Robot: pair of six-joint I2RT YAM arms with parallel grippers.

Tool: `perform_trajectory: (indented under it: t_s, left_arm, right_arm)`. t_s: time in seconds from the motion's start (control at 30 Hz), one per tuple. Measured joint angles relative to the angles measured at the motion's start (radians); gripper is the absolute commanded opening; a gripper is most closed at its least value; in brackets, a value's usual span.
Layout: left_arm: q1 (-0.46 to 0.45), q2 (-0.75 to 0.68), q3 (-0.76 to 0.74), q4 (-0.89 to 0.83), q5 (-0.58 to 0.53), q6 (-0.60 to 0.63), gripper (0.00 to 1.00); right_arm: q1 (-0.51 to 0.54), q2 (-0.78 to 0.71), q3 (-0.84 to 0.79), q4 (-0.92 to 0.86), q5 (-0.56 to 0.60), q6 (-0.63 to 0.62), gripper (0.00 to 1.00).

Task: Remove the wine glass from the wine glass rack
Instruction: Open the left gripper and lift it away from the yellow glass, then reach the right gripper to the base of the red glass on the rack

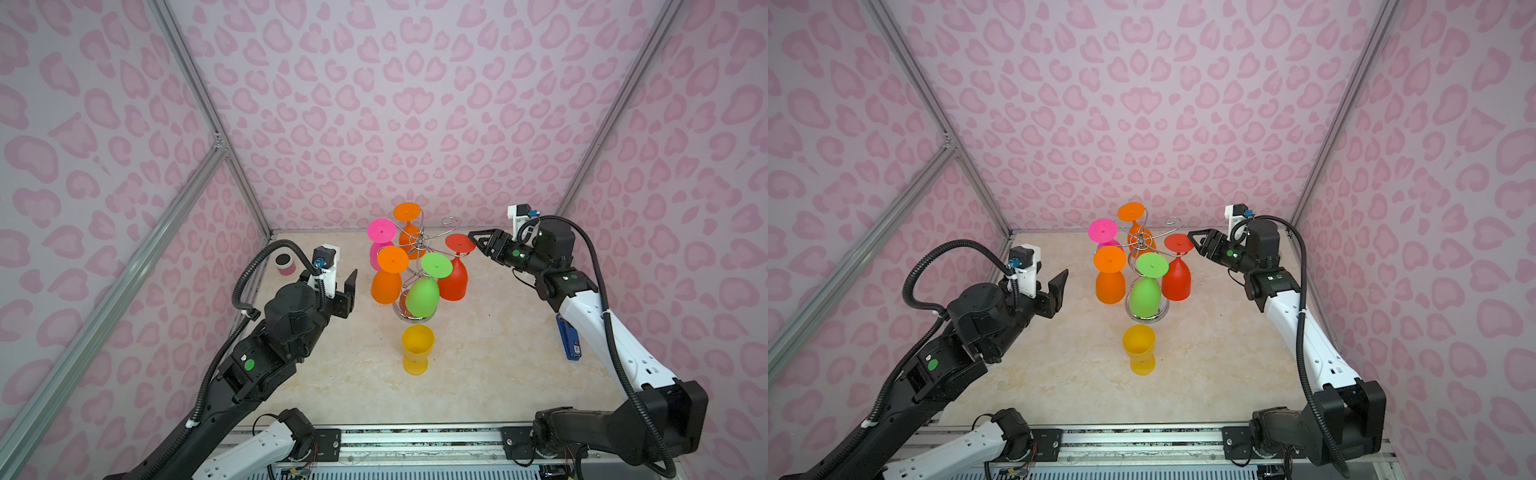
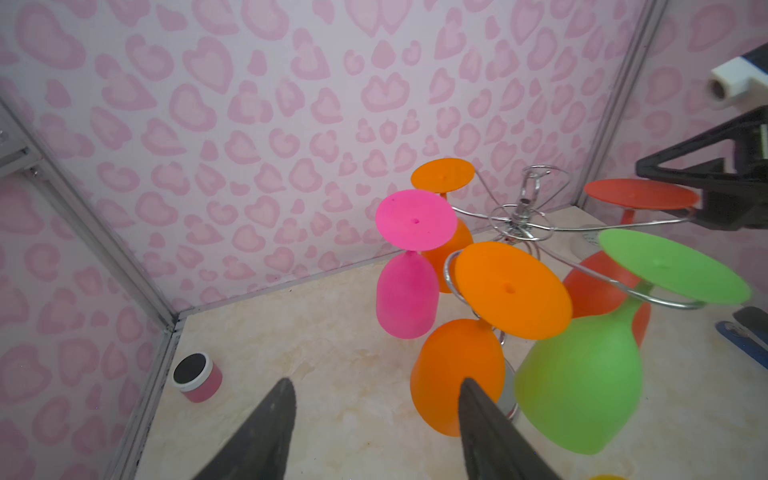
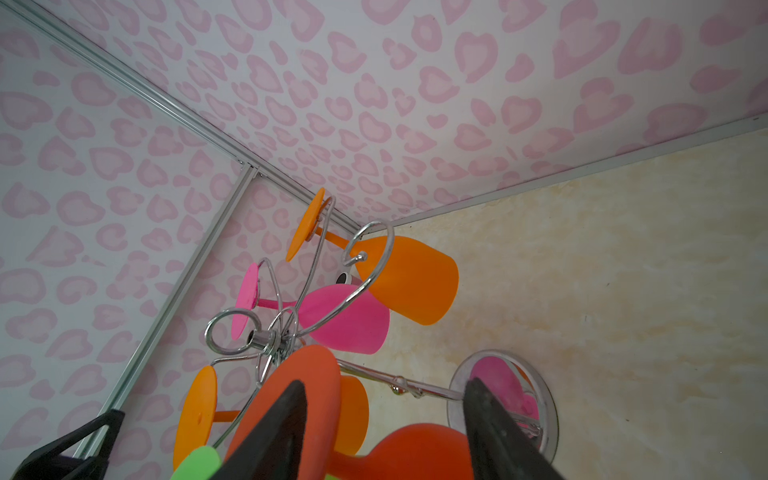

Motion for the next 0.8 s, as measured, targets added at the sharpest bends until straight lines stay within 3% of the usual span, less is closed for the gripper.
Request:
perform_trajectory:
  t_s: [0.2,0.8]
  left_arm:
    - [0.121,0.022,-0.056,0.052,0.096,-0.088,0.68]
    - [0.138,0.045,-0.059,0.098,0.195,-0.114,0.68]
  right_arm:
    - [0.031,0.008,0.018,0.001,0.012,0.004,0.58]
    - [0.034,0.001,0.004,0.067,-0.033,0.097,0.45]
